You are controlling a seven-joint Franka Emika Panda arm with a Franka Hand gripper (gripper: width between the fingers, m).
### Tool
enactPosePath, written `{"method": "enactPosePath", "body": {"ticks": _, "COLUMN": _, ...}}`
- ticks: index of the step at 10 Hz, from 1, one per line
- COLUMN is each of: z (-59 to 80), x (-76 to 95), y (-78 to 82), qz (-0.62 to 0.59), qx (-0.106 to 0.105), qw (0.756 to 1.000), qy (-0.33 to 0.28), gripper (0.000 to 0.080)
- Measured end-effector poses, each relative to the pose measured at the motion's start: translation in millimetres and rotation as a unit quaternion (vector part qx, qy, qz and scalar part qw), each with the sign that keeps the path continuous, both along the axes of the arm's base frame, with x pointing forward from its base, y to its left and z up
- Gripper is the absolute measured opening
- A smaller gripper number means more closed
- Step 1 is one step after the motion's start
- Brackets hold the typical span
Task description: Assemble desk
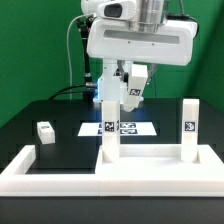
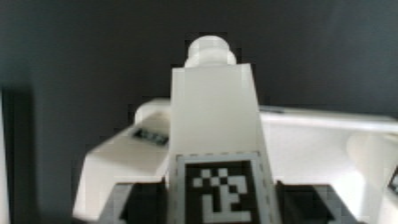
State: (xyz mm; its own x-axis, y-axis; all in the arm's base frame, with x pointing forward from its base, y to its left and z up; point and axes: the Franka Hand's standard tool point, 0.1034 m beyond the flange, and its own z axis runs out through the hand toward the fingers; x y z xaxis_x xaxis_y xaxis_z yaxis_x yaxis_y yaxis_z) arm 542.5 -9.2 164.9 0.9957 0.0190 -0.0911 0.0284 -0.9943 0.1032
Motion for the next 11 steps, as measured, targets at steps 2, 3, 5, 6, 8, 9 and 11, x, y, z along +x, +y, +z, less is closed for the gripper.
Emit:
{"method": "enactPosePath", "body": {"ticks": 2, "z": 5.0, "x": 10.8, "y": -1.6, "qz": 0.006, "qx": 0.008, "qw": 0.997, "qy": -0.073, "gripper": 0.0288}}
{"method": "enactPosePath", "body": {"ticks": 3, "z": 2.4, "x": 8.6, "y": -0.7, "qz": 0.009, "qx": 0.011, "qw": 0.995, "qy": -0.101, "gripper": 0.0288}}
{"method": "enactPosePath", "body": {"ticks": 5, "z": 4.0, "x": 15.4, "y": 12.5, "qz": 0.004, "qx": 0.021, "qw": 0.986, "qy": -0.168, "gripper": 0.0288}}
{"method": "enactPosePath", "body": {"ticks": 6, "z": 8.2, "x": 25.0, "y": 27.0, "qz": 0.000, "qx": 0.028, "qw": 0.977, "qy": -0.209, "gripper": 0.0288}}
{"method": "enactPosePath", "body": {"ticks": 8, "z": 21.2, "x": 57.1, "y": 44.4, "qz": -0.019, "qx": 0.041, "qw": 0.954, "qy": -0.296, "gripper": 0.0288}}
{"method": "enactPosePath", "body": {"ticks": 9, "z": 25.3, "x": 64.6, "y": 52.3, "qz": -0.015, "qx": 0.043, "qw": 0.944, "qy": -0.328, "gripper": 0.0288}}
{"method": "enactPosePath", "body": {"ticks": 11, "z": 17.8, "x": 59.8, "y": 50.0, "qz": -0.009, "qx": 0.038, "qw": 0.941, "qy": -0.336, "gripper": 0.0288}}
